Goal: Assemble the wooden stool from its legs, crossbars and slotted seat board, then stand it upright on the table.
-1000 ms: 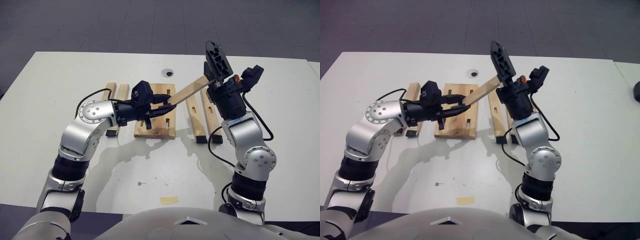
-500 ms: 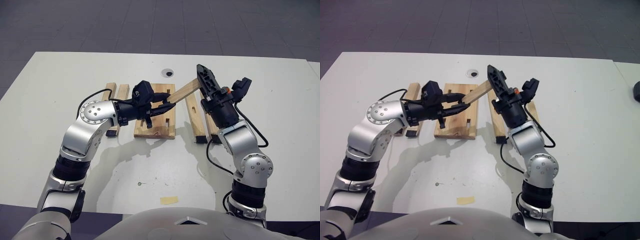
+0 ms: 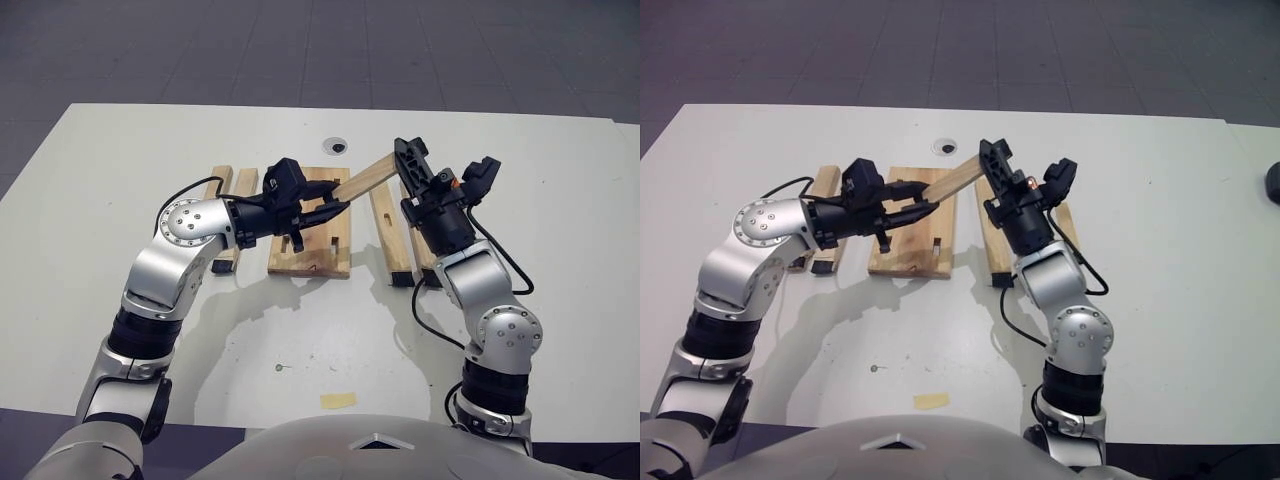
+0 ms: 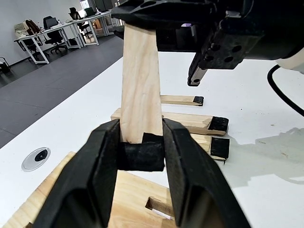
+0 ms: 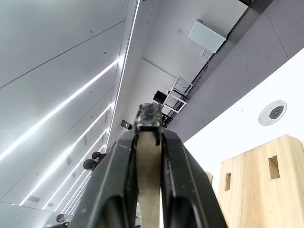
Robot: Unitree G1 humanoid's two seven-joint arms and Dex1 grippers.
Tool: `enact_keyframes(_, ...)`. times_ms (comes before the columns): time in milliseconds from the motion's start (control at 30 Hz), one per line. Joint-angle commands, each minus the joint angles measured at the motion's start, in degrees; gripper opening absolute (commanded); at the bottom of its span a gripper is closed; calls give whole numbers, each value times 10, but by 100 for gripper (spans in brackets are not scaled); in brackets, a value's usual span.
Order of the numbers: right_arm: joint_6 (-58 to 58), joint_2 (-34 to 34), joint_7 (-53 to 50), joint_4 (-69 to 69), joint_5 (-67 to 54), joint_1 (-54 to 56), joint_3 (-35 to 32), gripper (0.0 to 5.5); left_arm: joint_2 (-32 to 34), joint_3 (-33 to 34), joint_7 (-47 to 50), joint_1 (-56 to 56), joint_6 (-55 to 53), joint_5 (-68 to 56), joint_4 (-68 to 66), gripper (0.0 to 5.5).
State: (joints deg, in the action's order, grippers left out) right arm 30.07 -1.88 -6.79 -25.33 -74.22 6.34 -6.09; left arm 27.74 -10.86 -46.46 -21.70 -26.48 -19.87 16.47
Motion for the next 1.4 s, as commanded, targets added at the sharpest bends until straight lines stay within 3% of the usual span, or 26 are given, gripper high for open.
enact_keyframes(33,-46,1,2,-1,47,-4,-30,42,8,22,-9,-9,-38,-30,0,218)
enact_keyframes(200,-91,24,-13,21,128,-54,-86,42,-34,153,85,-67,-112,-118,-56,302)
enact_keyframes(300,-105,51,9,52,222,-65,-67,41,-56,206,188,-95,-116,-99,-120,358)
enact_keyframes(633,-131,60,83,159,332,26,-46,41,-70,192,242,-73,-93,-50,-151,532)
enact_keyframes(1100,-114,66,134,245,409,48,-25,41,-71,182,241,-54,-71,-33,-159,540)
enact_keyframes(1400,-97,80,126,237,509,30,31,41,-68,167,238,-44,-54,-12,-153,540)
